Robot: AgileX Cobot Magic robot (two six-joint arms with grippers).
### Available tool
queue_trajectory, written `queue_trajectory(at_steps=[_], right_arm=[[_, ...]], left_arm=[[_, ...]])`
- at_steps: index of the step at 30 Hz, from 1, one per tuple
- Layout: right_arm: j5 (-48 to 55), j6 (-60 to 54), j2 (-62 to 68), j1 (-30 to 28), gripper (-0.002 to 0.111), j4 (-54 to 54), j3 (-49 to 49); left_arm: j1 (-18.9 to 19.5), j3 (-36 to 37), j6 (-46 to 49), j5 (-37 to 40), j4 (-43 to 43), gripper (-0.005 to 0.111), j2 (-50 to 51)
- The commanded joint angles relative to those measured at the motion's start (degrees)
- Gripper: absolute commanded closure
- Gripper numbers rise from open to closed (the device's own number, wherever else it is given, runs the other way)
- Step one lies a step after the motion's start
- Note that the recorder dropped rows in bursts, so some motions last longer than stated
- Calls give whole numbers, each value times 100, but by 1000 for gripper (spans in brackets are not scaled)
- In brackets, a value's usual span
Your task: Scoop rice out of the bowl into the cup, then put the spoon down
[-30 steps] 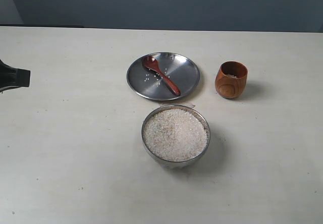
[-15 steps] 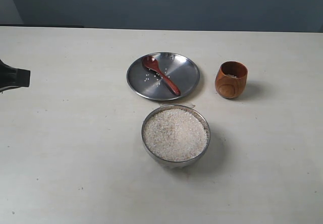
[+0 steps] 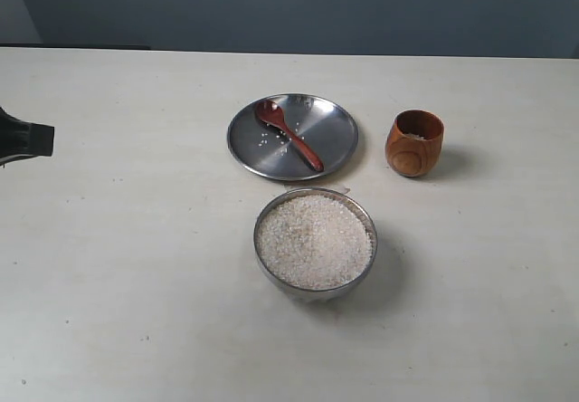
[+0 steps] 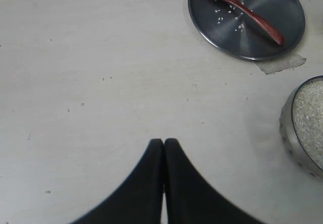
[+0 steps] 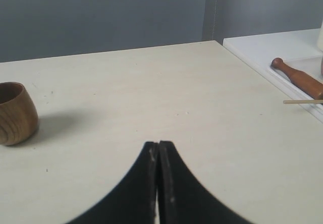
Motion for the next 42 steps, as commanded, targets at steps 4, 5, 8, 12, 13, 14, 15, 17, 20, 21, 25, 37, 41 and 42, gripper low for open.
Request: queue_trajectory(at_steps=[4, 5, 8, 12, 13, 14, 15, 17, 20, 21, 25, 37, 41, 42], right_arm=[[-29, -50, -33, -16, 109, -36, 8], [-29, -50, -33, -16, 109, -36, 8], [-44, -51, -33, -16, 109, -36, 8], [-44, -51, -33, -16, 109, -36, 8], [-44, -51, -33, -16, 109, -36, 8], [-44, -51, -33, -16, 109, -36, 8], [-44, -51, -33, -16, 109, -36, 8], [-45, -40, -33, -16, 109, -36, 8], [-45, -40, -33, -16, 109, -36, 8], [-45, -40, -33, -16, 109, -36, 8], [-45, -40, -33, -16, 109, -36, 8], [-45, -40, -33, -16, 109, -36, 8], [-57, 0, -33, -16, 109, -36, 8], [-57, 0, -33, -16, 109, -36, 8]], left_arm=[[-16, -29, -1, -47, -17, 106, 12], [-16, -29, -1, -47, -17, 106, 12], [-16, -29, -1, -47, -17, 106, 12], [-16, -29, -1, -47, -17, 106, 12], [-16, -29, -1, -47, -17, 106, 12], [-16, -29, -1, -47, -17, 106, 12], [-16, -29, -1, -47, -17, 106, 12], [-16, -29, -1, -47, -17, 106, 12], [-16, -29, -1, -47, -17, 106, 12], [-16, -29, -1, -47, -17, 106, 12], [-16, -29, -1, -47, -17, 106, 12], [-16, -29, -1, -50, 275, 106, -686], [-16, -29, 31, -89, 907, 106, -1300], [-16, -29, 31, -87, 1162, 106, -1554]])
